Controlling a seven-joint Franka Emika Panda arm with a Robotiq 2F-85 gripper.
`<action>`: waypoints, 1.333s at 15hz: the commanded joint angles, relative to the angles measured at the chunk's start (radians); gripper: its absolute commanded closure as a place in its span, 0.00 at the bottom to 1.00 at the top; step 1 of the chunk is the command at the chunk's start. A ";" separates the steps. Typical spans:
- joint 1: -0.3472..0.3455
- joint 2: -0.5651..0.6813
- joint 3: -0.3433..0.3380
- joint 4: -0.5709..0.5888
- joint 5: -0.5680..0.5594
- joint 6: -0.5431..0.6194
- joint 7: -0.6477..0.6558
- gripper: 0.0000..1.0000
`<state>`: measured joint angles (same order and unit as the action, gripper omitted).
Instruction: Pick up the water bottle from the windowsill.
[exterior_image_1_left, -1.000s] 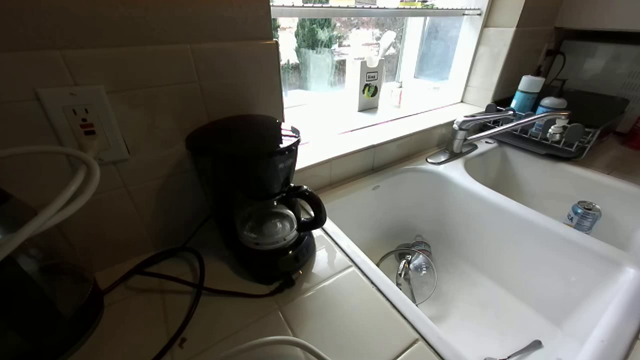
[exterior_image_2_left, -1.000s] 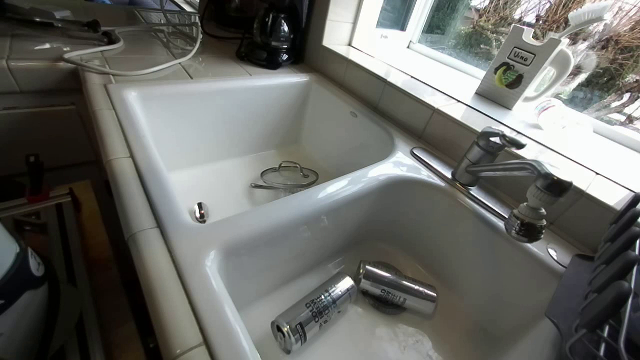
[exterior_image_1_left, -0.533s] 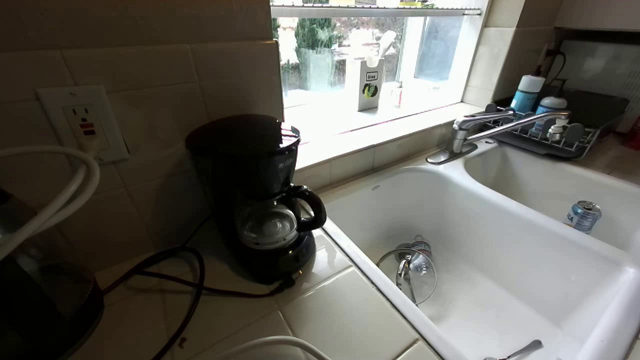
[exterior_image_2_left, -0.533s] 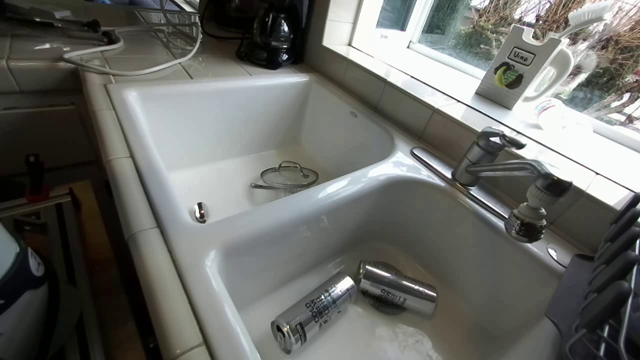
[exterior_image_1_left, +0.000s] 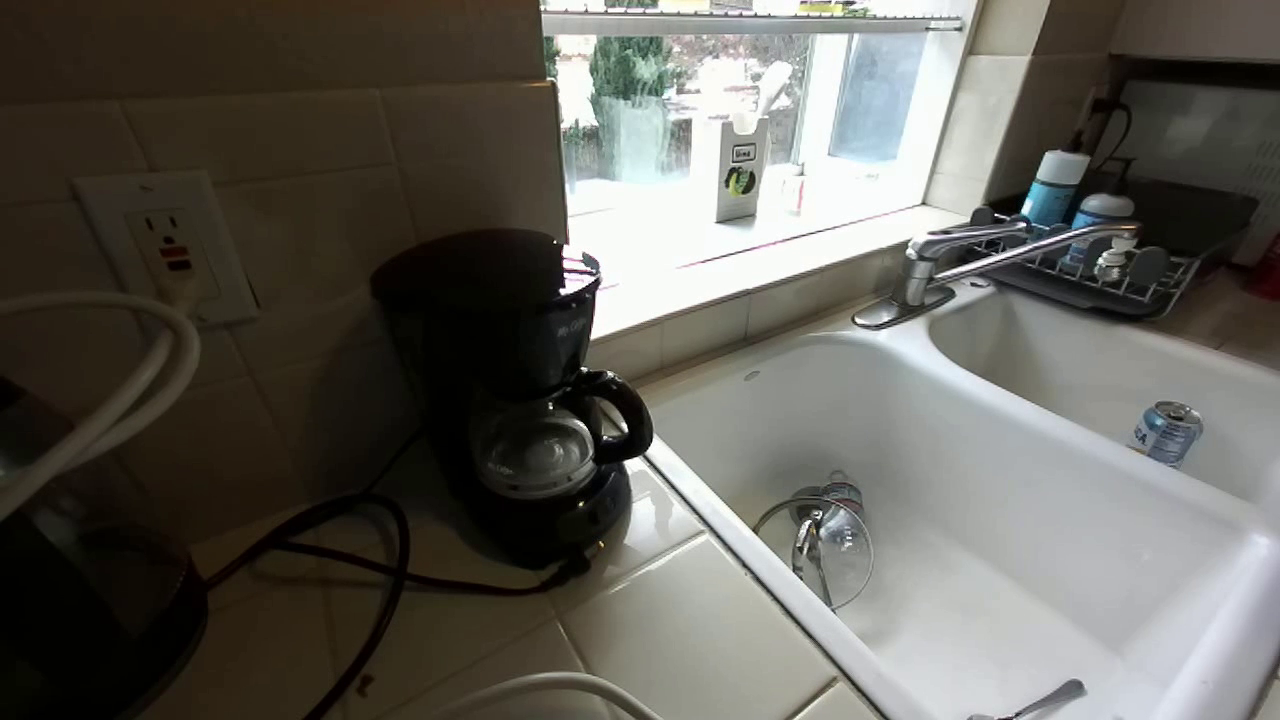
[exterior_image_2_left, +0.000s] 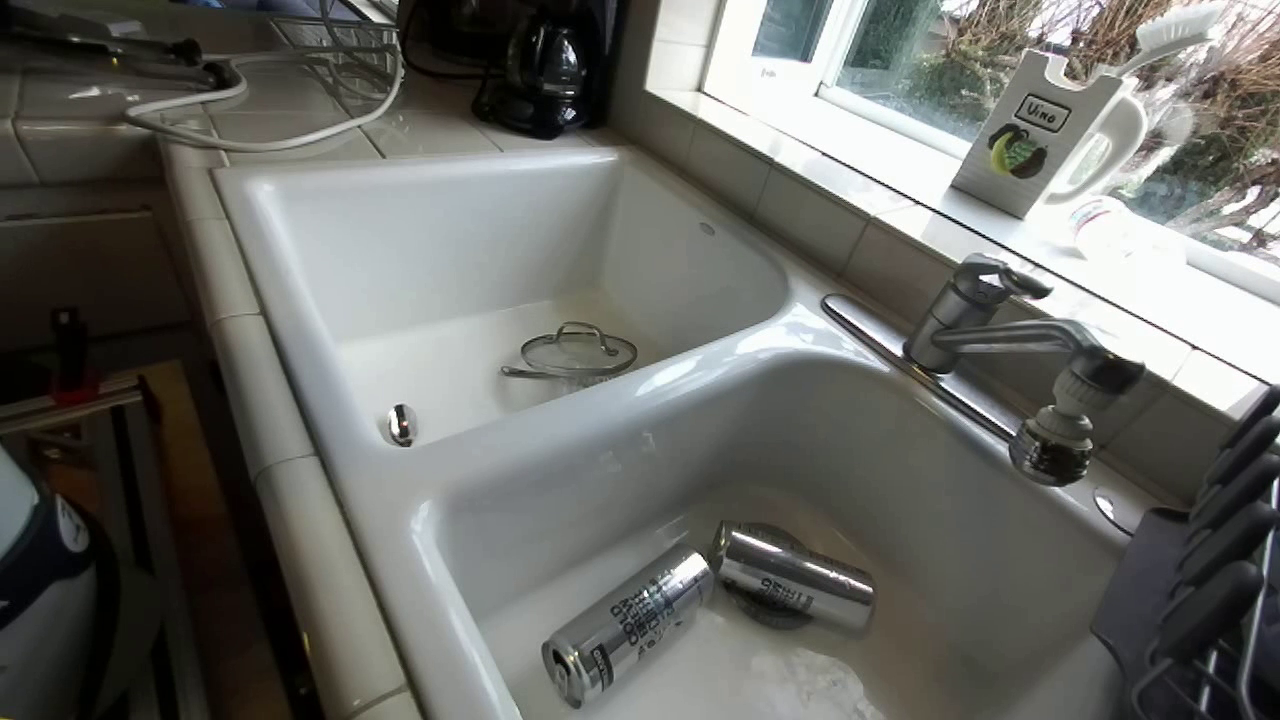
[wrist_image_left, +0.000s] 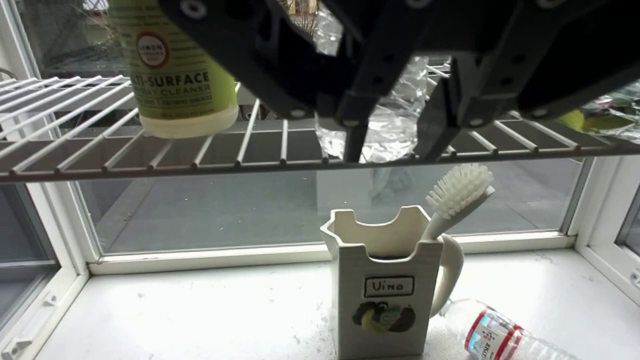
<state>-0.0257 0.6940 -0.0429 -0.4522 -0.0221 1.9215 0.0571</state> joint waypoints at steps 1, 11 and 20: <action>-0.006 -0.003 0.015 -0.006 0.017 0.016 0.015 0.96; -0.013 0.035 0.015 0.002 0.018 0.137 0.030 1.00; -0.013 0.072 0.017 0.005 0.020 0.240 0.041 1.00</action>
<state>-0.0354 0.7523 -0.0361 -0.4530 -0.0159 2.1280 0.0851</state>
